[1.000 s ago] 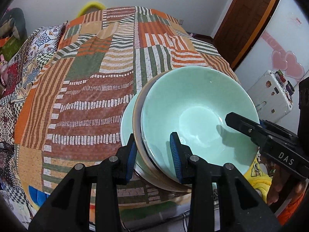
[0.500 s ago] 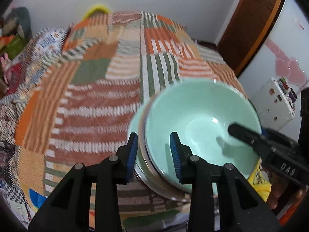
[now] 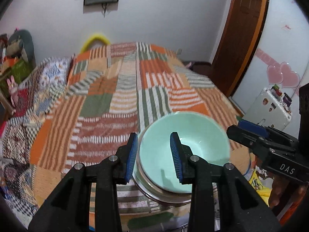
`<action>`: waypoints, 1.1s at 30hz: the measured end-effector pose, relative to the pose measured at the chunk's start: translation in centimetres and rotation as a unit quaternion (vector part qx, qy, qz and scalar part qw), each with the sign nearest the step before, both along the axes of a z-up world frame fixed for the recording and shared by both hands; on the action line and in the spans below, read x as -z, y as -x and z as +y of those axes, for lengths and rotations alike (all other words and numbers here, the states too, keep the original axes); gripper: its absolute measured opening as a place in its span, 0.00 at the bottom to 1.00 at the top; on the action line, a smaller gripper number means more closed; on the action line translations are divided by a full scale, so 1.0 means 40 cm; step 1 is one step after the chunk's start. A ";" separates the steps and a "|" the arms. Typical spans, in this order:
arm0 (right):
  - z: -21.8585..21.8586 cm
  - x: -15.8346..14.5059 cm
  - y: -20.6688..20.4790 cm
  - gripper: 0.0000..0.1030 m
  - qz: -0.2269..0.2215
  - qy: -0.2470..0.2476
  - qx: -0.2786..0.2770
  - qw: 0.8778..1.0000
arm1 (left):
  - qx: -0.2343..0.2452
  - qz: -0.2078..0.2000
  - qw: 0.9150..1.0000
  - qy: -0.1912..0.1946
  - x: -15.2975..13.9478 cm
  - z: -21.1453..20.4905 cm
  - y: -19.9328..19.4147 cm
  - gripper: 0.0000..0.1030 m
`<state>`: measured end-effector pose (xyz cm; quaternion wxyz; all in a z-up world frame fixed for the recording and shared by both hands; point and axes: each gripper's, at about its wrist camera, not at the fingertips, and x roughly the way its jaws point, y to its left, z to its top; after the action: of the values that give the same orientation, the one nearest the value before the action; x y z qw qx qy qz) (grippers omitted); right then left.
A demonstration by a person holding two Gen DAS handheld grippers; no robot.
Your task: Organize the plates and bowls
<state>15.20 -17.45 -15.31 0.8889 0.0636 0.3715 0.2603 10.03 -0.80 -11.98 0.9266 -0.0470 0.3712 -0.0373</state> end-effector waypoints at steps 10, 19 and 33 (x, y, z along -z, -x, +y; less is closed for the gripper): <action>-0.017 -0.156 0.071 0.59 -0.105 -0.018 -0.005 0.994 | 0.001 -0.090 0.996 0.000 -0.162 0.000 0.080 0.36; -0.030 -0.263 0.132 0.67 -0.188 -0.032 -0.005 0.982 | -0.018 -0.183 0.983 -0.017 -0.286 0.008 0.175 0.64; -0.025 -0.312 0.184 0.84 -0.247 -0.047 -0.003 0.968 | -0.041 -0.246 0.968 -0.030 -0.334 0.005 0.244 0.95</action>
<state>7.83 -18.43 -2.84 0.9484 0.0380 0.1281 0.2875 0.25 -0.59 1.38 0.9912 -0.0237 0.1304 0.0016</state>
